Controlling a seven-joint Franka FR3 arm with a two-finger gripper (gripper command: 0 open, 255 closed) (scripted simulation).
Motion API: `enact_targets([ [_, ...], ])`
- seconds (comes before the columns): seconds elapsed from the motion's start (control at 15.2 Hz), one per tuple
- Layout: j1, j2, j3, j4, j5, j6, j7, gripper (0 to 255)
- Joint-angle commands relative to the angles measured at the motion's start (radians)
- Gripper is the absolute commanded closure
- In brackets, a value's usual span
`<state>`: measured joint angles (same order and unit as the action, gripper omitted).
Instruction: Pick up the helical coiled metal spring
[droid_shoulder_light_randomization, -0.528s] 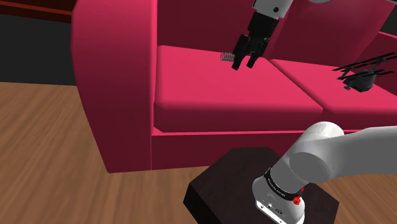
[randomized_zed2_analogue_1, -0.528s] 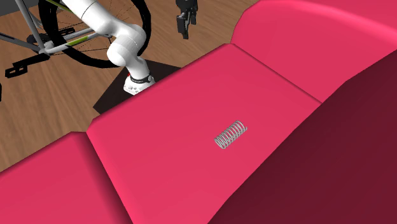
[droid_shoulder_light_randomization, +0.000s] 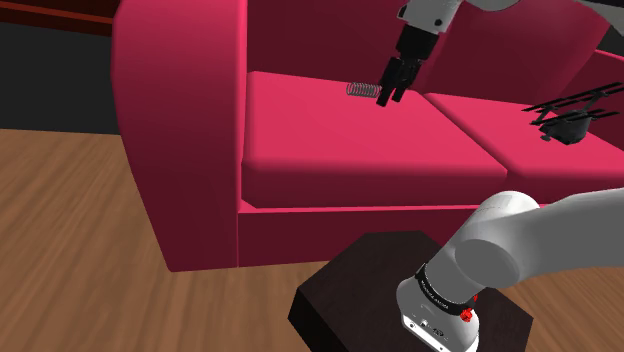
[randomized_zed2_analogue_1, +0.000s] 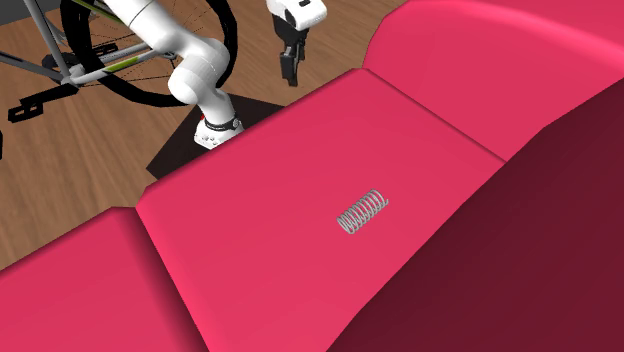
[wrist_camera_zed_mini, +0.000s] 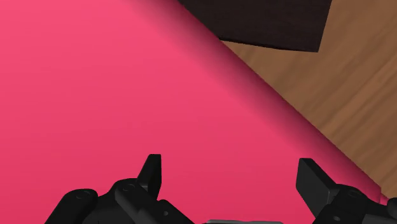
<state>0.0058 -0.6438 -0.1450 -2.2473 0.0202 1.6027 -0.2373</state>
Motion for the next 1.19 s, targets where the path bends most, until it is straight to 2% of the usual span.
enact_targets([
  [0.0, 0.004, 0.047, -0.051, 0.032, -0.023, 0.005, -0.097, 0],
  [0.33, 0.018, 0.193, -0.168, 0.136, -0.054, 0.024, -0.327, 0],
  [0.59, 0.030, 0.337, -0.254, 0.249, -0.047, 0.032, -0.515, 0],
  [0.86, 0.032, 0.505, -0.327, 0.392, -0.008, 0.027, -0.707, 0],
  [1.12, 0.009, 0.697, -0.377, 0.568, 0.061, 0.000, -0.897, 0],
])
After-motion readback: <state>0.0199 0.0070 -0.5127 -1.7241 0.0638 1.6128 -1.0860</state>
